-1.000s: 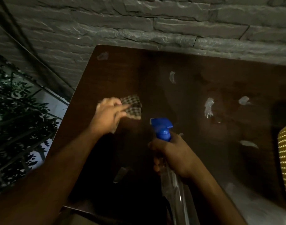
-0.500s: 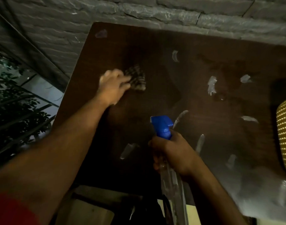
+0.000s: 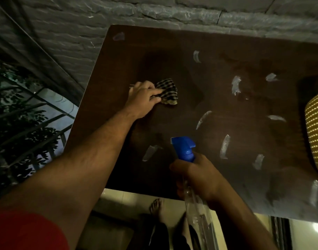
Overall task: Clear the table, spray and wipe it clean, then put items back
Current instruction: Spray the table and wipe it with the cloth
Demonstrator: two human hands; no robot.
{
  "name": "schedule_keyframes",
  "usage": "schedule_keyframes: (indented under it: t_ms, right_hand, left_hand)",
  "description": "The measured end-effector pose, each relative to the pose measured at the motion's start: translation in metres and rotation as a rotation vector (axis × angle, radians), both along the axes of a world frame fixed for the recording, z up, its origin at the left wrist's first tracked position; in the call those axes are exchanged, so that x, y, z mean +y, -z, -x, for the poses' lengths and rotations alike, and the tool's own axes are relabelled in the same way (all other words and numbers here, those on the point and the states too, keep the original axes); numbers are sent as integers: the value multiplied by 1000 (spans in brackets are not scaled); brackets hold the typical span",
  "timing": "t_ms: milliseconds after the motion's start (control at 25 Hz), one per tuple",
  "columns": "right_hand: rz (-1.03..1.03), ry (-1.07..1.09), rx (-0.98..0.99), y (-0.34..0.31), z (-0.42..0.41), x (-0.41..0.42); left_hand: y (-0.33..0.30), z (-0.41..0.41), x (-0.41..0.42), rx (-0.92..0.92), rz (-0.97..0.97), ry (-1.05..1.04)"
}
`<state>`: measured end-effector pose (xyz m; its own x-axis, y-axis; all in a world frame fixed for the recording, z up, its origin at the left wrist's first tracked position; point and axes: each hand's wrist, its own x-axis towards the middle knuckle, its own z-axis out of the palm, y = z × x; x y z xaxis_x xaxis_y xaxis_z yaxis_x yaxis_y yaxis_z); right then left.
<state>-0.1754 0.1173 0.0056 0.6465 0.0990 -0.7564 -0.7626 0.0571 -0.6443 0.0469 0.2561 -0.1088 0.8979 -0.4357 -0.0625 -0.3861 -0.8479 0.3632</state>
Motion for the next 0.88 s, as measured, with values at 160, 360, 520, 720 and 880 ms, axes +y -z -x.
schedule_keyframes:
  t_ms: [160, 360, 520, 720, 880]
  right_hand:
    - [-39, -103, 35, -5, 15, 14]
    - [3, -106, -7, -7, 17, 21]
    - [40, 3, -94, -14, 7, 4]
    - [8, -42, -171, -17, 4, -8]
    - [18, -45, -162, -12, 10, -4]
  left_hand:
    - [-6, 0, -1, 21, -4, -35]
    - [-3, 18, -1, 30, -6, -41]
    - [-9, 62, 2, 78, 24, 9]
    - [-2, 141, 78, 44, 90, 223]
    - [-1, 55, 56, 6, 5, -173]
